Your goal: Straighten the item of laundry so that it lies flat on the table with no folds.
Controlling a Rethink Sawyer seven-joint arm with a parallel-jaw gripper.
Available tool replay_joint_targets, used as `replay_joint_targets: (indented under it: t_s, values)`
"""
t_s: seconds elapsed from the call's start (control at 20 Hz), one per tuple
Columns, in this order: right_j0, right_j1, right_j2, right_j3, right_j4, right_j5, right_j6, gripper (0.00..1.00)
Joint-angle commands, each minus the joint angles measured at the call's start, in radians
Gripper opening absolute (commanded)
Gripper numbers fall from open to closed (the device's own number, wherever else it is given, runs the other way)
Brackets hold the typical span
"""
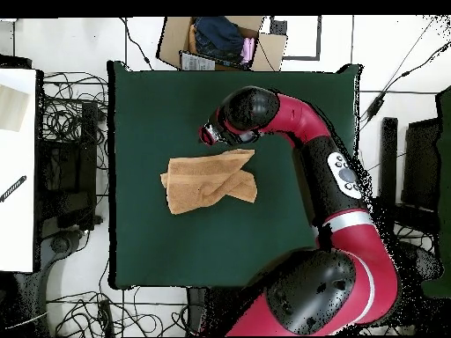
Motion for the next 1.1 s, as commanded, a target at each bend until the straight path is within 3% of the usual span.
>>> replay_joint_targets:
  t_s: [0.05,1.1]
  values:
    - [0.003,0.009,-0.008,-0.005,-0.022,0.019,-0.070,1.00]
    - [0.004,0.014,-0.007,0.028,-0.022,-0.017,-0.048,1.00]
